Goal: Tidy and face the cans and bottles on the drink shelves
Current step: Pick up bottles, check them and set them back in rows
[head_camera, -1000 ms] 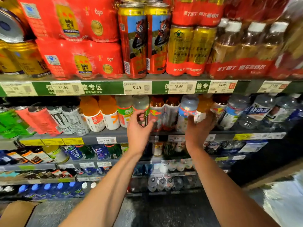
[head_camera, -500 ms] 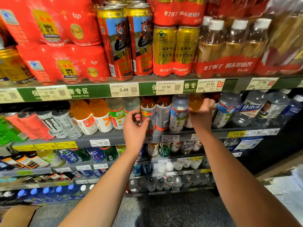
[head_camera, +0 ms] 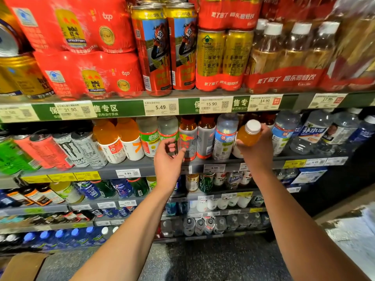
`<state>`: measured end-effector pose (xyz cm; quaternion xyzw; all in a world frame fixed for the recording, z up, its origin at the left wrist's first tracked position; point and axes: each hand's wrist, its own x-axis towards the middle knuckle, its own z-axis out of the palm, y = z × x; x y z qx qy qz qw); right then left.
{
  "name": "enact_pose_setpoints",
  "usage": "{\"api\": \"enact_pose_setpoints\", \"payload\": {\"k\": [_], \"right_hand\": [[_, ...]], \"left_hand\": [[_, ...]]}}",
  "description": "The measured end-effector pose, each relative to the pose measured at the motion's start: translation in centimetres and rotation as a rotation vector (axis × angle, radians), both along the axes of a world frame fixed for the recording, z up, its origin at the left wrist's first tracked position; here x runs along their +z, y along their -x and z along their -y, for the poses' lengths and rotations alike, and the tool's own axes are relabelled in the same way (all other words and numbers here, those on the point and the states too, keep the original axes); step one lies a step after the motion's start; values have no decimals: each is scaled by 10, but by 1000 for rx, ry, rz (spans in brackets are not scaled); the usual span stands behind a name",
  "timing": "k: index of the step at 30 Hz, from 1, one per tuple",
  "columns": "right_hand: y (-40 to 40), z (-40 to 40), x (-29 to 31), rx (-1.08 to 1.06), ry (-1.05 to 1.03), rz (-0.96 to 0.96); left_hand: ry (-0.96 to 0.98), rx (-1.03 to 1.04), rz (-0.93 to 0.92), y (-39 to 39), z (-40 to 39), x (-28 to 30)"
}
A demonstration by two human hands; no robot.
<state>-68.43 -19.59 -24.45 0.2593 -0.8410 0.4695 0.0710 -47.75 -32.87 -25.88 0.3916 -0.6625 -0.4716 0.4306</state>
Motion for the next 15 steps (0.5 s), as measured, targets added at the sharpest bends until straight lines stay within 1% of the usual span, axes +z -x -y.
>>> {"api": "enact_pose_setpoints", "payload": {"k": [5,9,13,15], "right_hand": [[-4,-8,-8,7,-49,11],[-3,-15,-8,46,40,85],[-8,-28,-16,39,110,80],[-11,-36,-18,34,183,91]], "left_hand": [[16,-17,-3,-1,-6,1],[25,-16,-6,8,-16,7],[35,-39,-19,24,-26,9],[38,-73,8,37,-32,8]]}}
